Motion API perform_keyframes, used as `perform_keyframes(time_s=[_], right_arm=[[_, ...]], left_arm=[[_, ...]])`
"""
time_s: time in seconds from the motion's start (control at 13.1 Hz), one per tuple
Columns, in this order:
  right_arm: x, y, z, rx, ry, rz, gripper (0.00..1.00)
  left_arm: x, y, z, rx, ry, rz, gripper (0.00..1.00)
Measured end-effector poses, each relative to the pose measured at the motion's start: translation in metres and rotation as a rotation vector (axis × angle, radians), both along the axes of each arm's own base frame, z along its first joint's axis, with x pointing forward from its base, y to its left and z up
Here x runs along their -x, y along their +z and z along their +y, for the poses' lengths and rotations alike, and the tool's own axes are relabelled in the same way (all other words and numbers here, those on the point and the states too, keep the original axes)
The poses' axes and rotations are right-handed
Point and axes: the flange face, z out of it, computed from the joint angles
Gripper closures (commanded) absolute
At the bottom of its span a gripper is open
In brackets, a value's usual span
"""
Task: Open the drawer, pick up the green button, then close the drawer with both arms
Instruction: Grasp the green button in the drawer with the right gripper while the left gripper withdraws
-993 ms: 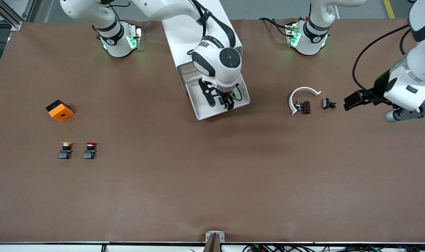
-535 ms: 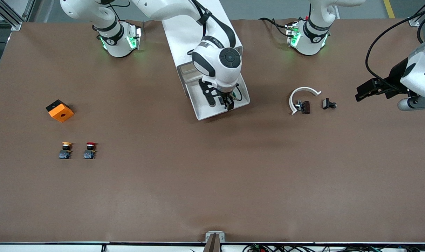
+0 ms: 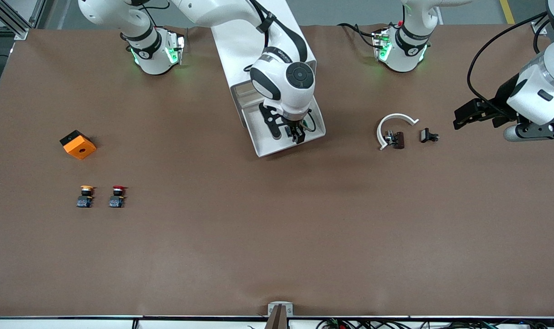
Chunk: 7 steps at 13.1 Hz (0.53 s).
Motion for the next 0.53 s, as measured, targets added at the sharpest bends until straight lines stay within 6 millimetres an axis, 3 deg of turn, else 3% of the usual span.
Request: perform_keyframes(time_s=[0.15, 0.23, 0.53], right_arm=[[0.0001, 0.0, 0.0001, 0.0, 0.0, 0.0, 0.84], [0.0002, 0.0, 0.0001, 0.0, 0.001, 0.0, 1.0], [-0.001, 0.0015, 0.0018, -0.013, 0.001, -0.01, 1.0]], left_arm=[[0.0006, -0.0004, -0.0007, -0.001, -0.002, 0.005, 0.0], [0.0007, -0.0004, -0.0011, -0.001, -0.002, 0.005, 0.0], [0.0003, 0.0001, -0.0018, 0.0, -0.003, 0.0, 0.0]])
